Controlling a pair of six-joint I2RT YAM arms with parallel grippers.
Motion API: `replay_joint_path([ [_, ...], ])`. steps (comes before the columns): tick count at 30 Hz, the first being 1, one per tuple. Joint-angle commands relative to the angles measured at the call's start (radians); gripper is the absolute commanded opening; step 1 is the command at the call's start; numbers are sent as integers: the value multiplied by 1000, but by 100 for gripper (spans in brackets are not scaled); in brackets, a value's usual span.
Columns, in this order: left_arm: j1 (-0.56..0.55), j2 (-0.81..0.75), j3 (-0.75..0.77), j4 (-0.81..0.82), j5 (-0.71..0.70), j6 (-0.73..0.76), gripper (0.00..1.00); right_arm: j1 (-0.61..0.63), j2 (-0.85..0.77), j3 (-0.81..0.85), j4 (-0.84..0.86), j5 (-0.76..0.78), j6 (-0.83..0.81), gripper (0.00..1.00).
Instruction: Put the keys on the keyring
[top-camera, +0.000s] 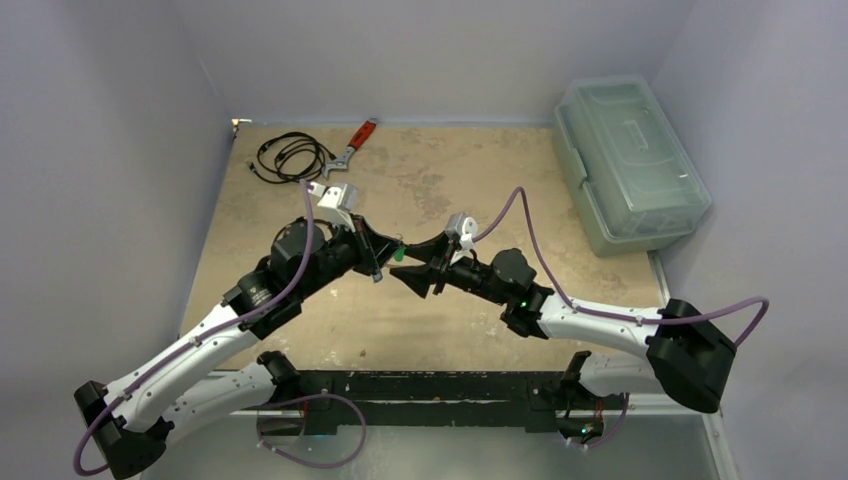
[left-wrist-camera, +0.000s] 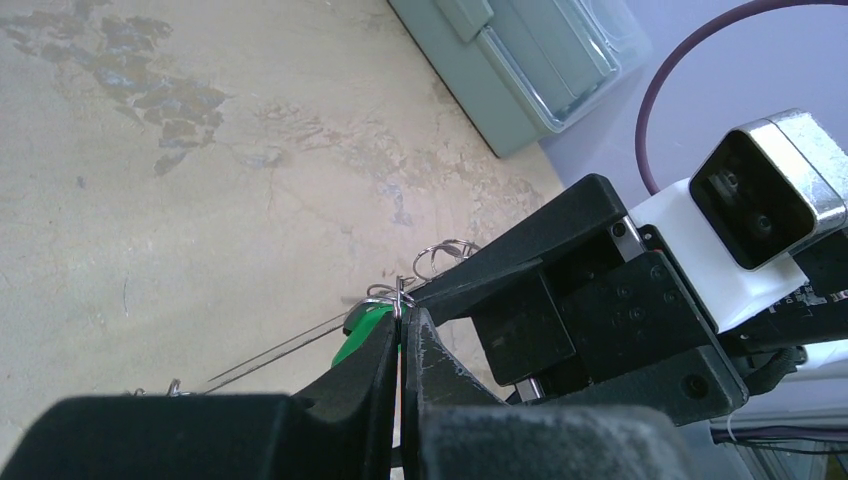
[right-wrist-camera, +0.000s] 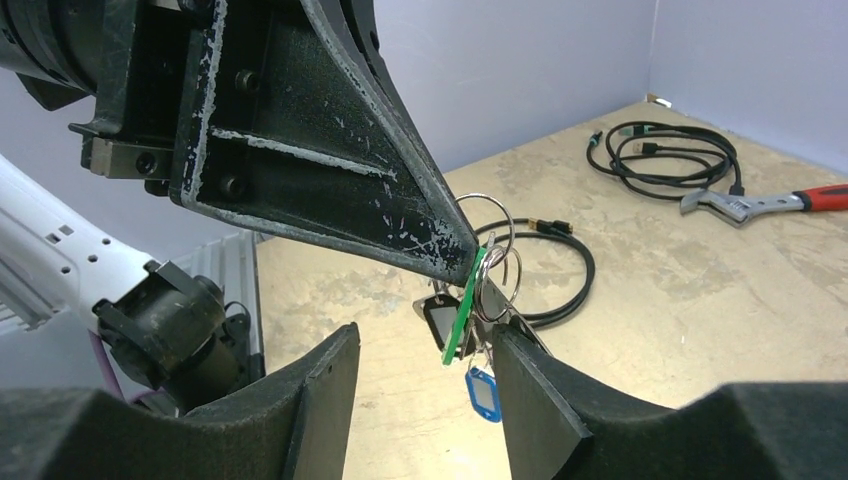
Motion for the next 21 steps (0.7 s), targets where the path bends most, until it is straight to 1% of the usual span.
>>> replay_joint_path([
  [1, -3, -25, -6, 90, -6, -32, 0, -5, -1, 45, 14, 30, 10, 55],
  [3, -3, -28, -9, 92, -5, -41, 0, -5, -4, 46, 15, 41, 8, 54],
  [10, -3, -31, -24, 116, 6, -80, 0, -5, -6, 42, 42, 56, 1, 41],
  [21, -3, -46, -41, 133, 0, -117, 0, -5, 8, 43, 57, 95, -2, 37],
])
